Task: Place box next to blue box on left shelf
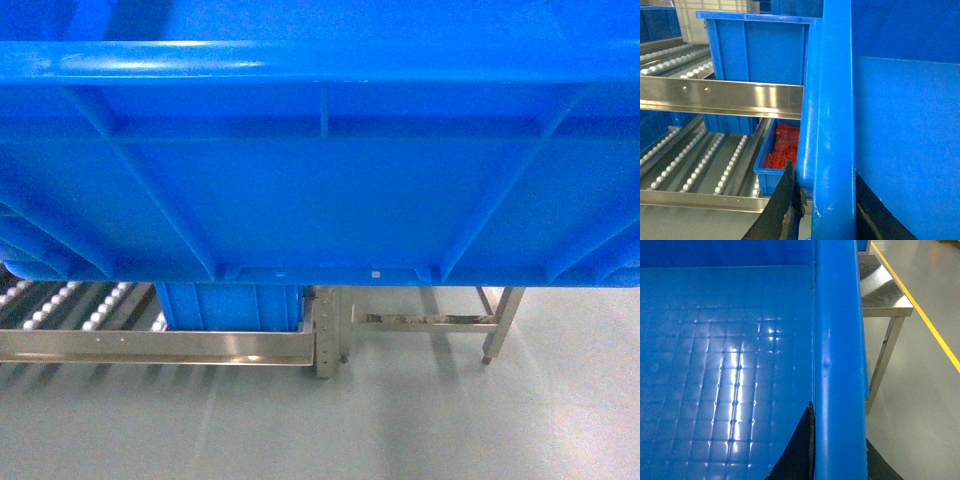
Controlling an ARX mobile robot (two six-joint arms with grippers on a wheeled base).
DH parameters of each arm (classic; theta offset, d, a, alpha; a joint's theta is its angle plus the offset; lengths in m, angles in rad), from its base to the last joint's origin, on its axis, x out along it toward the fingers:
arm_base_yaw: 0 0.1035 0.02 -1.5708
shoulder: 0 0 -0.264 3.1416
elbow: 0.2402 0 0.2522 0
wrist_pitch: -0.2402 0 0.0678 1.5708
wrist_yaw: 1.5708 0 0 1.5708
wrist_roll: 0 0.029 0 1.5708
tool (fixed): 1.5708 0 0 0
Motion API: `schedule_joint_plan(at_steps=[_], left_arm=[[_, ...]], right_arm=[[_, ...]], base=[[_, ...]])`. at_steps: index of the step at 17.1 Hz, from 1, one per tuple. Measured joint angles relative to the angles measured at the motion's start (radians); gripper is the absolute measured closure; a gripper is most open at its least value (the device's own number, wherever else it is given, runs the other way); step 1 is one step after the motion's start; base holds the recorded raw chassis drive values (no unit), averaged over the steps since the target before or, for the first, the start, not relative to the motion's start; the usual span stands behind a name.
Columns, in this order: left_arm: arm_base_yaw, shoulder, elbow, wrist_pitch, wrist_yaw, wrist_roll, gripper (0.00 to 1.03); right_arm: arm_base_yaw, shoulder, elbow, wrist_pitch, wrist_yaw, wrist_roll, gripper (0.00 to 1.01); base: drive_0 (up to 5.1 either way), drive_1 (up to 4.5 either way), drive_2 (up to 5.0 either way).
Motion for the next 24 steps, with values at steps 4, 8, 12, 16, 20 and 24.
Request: schedule_joint_plan(at_steps=[4,8,12,16,20,24], left_arm=[[0.0,0.0,0.0,-0.002,0.0,0.0,0.87],[0.0,-0.001,0.0,-0.001,0.0,0.0,0.87],[0.0,-0.001,0.0,-0.002,0.0,0.0,0.87],[0.0,-0.001,0.0,-0.001,0.0,0.001,0.87],[0.0,-0.001,0.0,0.0,0.001,0.0,0.87],[0.0,-0.001,0.0,-0.001,0.0,0.0,0.87]], right_arm=[[0.0,0.0,0.0,-0.001,0.0,0.0,0.93],[0.0,0.0,0.0,0.0,0.0,0.001,0.93],[0.0,0.0,0.0,-0.002,0.0,0.001,0.93],[0.0,0.0,0.0,-0.003,0.0,0.002,0.93],[0.0,-0.001,0.0,0.002,0.0,0.0,0.93],[0.0,0.0,0.0,0.0,0.0,0.001,0.93]], base=[[-4.9,1.4,3.3],[-5.0,1.39,3.3],[-4.9,1.56,3.3],[-4.9,1.53,3.3],[-4.9,1.5,3.3],[-4.9,1.54,3.3]])
